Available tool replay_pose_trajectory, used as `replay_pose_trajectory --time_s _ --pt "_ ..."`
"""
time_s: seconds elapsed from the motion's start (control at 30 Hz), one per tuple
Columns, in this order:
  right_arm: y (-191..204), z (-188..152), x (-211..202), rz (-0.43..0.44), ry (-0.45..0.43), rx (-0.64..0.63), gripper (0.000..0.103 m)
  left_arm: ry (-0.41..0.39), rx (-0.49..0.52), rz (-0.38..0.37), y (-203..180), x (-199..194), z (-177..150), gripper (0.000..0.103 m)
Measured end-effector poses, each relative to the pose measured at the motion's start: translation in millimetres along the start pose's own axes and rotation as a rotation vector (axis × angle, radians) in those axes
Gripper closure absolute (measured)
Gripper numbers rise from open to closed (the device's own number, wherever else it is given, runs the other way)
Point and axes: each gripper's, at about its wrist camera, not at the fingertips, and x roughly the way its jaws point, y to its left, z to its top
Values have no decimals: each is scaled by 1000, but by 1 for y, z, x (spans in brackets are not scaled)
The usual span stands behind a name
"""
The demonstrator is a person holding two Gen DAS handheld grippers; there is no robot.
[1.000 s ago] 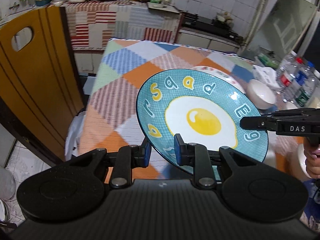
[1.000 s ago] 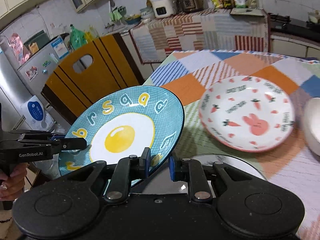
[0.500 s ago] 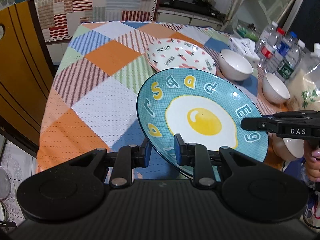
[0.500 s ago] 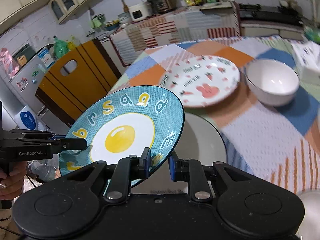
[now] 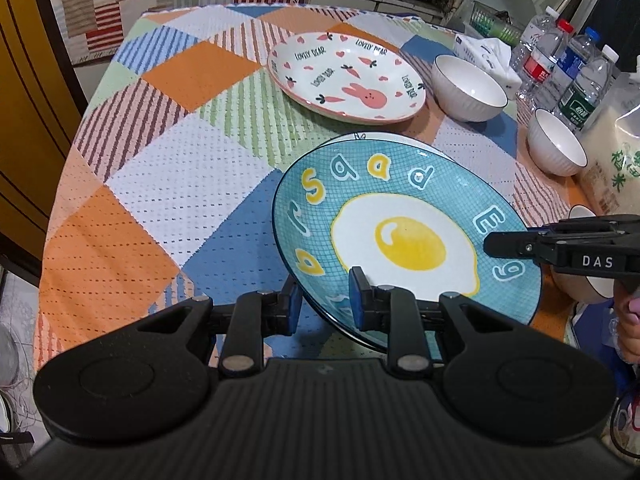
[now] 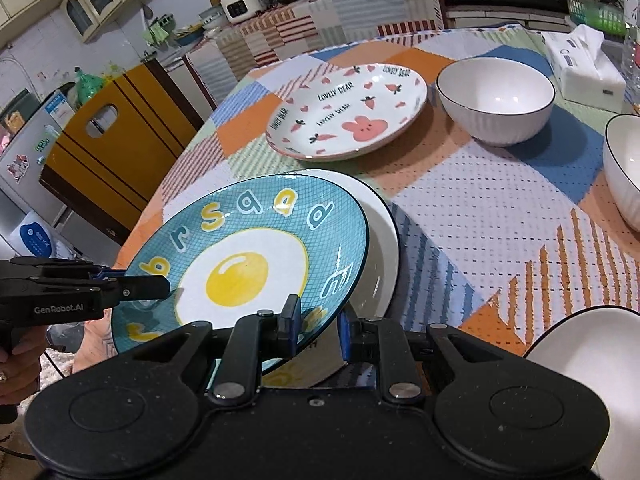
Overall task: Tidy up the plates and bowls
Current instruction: 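Lower the blue plate onto the white plate and open the left tool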
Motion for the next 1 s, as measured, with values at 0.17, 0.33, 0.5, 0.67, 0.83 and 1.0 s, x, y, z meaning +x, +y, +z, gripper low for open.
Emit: replay_pose_trajectory --time_s 0.17,0.33,0.5,0.67,0.83,1.0 --pt "3 0 0 -39 22 -5 79 40 -37 -2 0 6 4 80" --pt "5 4 0 -73 35 -9 78 64 -44 -9 0 9 9 80" --pt "22 10 -1 -163 85 -54 74 106 -46 0 -3 11 14 78" --pt "37 12 5 -270 122 -113 70 158 -53 18 -4 17 16 78" --pt "49 5 14 -355 138 -192 70 192 -28 58 -10 22 15 78" --pt "64 -5 23 -453 130 -327 70 225 -17 98 -16 29 14 78"
